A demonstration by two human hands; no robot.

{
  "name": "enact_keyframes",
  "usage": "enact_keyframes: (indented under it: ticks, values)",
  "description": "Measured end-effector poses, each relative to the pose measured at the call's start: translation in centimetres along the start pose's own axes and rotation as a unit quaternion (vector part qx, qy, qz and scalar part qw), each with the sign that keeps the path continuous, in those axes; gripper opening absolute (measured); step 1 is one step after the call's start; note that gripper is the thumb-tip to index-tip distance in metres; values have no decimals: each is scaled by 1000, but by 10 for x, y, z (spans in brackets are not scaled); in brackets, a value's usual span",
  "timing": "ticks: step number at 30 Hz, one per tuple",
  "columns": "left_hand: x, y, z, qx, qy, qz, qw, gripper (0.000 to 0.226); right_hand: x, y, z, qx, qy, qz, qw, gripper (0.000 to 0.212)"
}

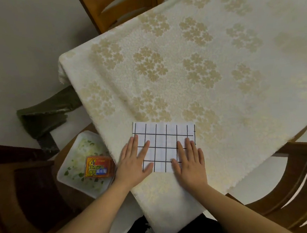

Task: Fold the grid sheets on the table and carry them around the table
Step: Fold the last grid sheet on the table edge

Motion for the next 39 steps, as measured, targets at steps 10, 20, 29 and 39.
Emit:
enact_keyframes:
  ticks: [10, 20, 29, 39]
  values:
    - [11, -2, -33, 103, 192, -105, 970, 60, -4, -110, -70, 69, -37, -81, 994, 33]
    - [75, 43, -28, -2, 684, -555, 474, 11, -35, -183, -87, -133, 48, -68, 988, 31]
    - [101, 58, -24, -13, 714, -566, 411, 9, -35, -177, -92, -247, -9, -93, 965, 40]
    - [104, 47, -18, -5, 717, -538, 444, 3, -9, -163, -108, -263, -146, -24, 953, 36]
Point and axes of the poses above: each hand's wrist, its own y-axis away from the middle knuckle, its own z-axis out of the palm, x = y × z, the point moved 2 cm from there along -y, towards the middle knuckle, and after that the axes turned 5 degrees about y, right-handed, at the moved point
